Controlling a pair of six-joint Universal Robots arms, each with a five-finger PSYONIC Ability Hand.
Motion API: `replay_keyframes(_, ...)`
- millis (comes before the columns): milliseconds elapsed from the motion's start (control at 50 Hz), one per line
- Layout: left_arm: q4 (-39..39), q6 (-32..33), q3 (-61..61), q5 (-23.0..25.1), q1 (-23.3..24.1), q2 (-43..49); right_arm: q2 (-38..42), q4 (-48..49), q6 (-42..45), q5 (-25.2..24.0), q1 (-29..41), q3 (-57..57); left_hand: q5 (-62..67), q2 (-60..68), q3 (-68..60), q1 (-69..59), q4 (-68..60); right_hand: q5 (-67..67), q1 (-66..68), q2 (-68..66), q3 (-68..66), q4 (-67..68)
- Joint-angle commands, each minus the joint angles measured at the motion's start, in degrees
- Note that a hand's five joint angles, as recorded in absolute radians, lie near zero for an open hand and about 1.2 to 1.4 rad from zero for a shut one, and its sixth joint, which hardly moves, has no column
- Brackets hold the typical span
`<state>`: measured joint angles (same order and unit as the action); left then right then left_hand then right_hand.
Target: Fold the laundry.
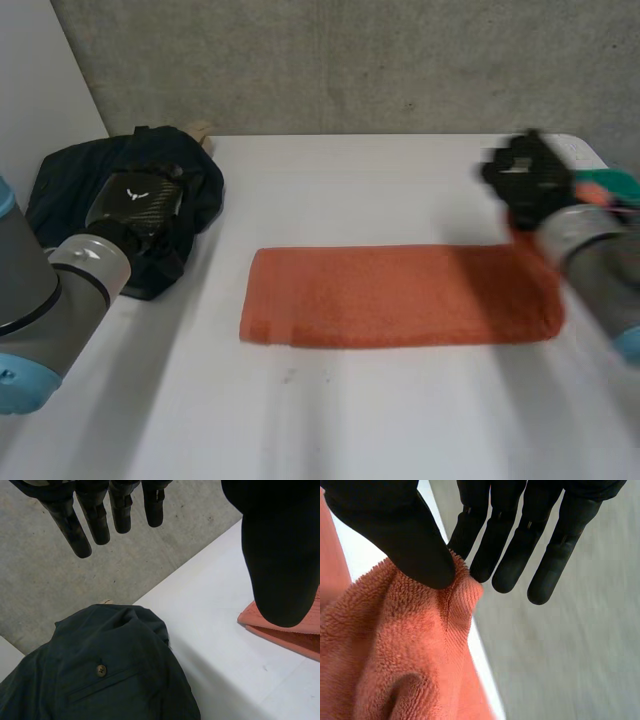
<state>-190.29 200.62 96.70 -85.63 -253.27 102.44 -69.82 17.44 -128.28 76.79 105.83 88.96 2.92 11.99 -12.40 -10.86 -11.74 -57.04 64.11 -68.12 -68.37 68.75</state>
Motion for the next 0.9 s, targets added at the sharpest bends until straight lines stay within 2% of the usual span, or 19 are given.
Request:
replay_keyframes(20,0.0,0.0,2.5,0.0,-0.2,-2.2,11.3,5.9,0.7,-2.6,22.0,-6.5,-2.9,-2.0,2.4,0.9,1.7,-13.0,15.9,-11.9,-11.6,11.2)
replay_keyframes(100,-0.2,0.0,3.8,0.1,-0.3,-2.3,20.7,5.9,2.9,-2.7,30.6,-11.8,-2.9,-2.0,2.4,0.9,1.7,-13.0,15.9,-11.9,-11.6,11.2)
replay_keyframes(220,-0.5,0.0,4.3,0.1,-0.9,-2.2,26.7,4.9,5.9,-0.9,32.7,-14.3,-2.9,-2.0,2.4,0.9,1.7,-13.0,15.9,-11.9,-11.6,11.2)
replay_keyframes(240,-0.5,0.0,4.3,0.1,-0.9,-2.2,26.6,4.7,5.9,-0.4,32.7,-14.3,-2.9,-2.0,2.4,0.9,1.7,-2.2,5.1,-1.1,-0.9,0.5)
replay_keyframes(260,-0.5,0.1,4.2,0.1,-0.9,-2.2,25.9,4.4,5.3,0.9,32.3,-14.0,-2.9,-2.0,2.4,0.9,1.7,36.7,-33.8,37.8,38.0,-38.4)
replay_keyframes(280,-0.5,0.0,4.2,0.1,-0.9,-2.3,25.3,4.4,4.7,1.7,32.0,-13.6,-2.9,-2.0,2.4,0.9,1.7,51.3,-48.3,52.3,52.6,-53.0)
replay_keyframes(300,-0.5,0.0,3.9,0.1,-0.8,-2.3,24.5,4.4,3.9,2.9,31.9,-13.4,-2.9,-2.0,2.4,0.9,1.7,57.0,-54.1,58.1,58.4,-58.8)
replay_keyframes(340,-0.5,0.0,3.6,0.1,-0.7,-2.4,21.1,4.2,-2.0,6.6,31.9,-12.1,-2.9,-2.0,2.4,0.9,1.7,57.0,-54.1,58.1,58.4,-58.8)
replay_keyframes(380,-0.5,0.0,3.1,0.1,-0.4,-2.5,18.7,3.7,-6.8,8.0,31.1,-11.0,-2.9,-2.0,2.4,0.9,1.7,57.0,-54.1,58.1,58.4,-58.8)
replay_keyframes(400,-0.6,0.1,2.8,0.1,-0.3,-2.5,15.5,2.4,-12.2,9.2,28.9,-9.5,-2.9,-2.0,2.4,0.9,1.7,57.0,-54.1,58.1,58.4,-58.8)
replay_keyframes(480,-0.9,0.0,1.2,0.1,0.8,-2.5,8.4,-4.2,-23.0,9.2,20.9,-5.0,-2.9,-2.0,2.4,0.9,1.7,57.0,-54.1,58.1,58.4,-58.8)
replay_keyframes(520,-0.9,0.0,0.6,0.2,2.3,-2.4,6.8,-6.8,-25.8,8.5,18.7,-3.1,-2.9,-2.0,2.4,0.9,1.7,57.0,-54.1,58.1,58.4,-58.8)
replay_keyframes(640,-2.5,0.2,-2.7,0.4,9.4,0.5,5.8,-8.2,-26.6,8.3,13.5,4.4,-2.5,-1.6,2.0,0.5,1.4,57.0,-54.1,58.1,58.4,-58.8)
replay_keyframes(760,-4.1,0.2,-9.3,0.3,18.6,10.6,5.3,-3.4,-25.2,8.6,10.3,9.7,-1.2,-0.3,0.7,-0.9,0.0,57.0,-54.1,58.1,58.4,-58.8)
replay_keyframes(820,-4.2,0.4,-14.2,-0.1,20.6,17.6,5.0,-1.5,-25.2,8.9,10.1,11.4,-0.7,0.2,0.2,-1.4,-0.5,57.0,-54.1,58.1,58.4,-58.8)
replay_keyframes(900,-4.2,0.8,-20.7,-1.4,20.9,25.1,5.0,-0.4,-25.4,9.4,10.1,12.5,-0.5,0.4,0.0,-1.5,-0.7,52.6,-49.7,53.7,53.9,-54.3)
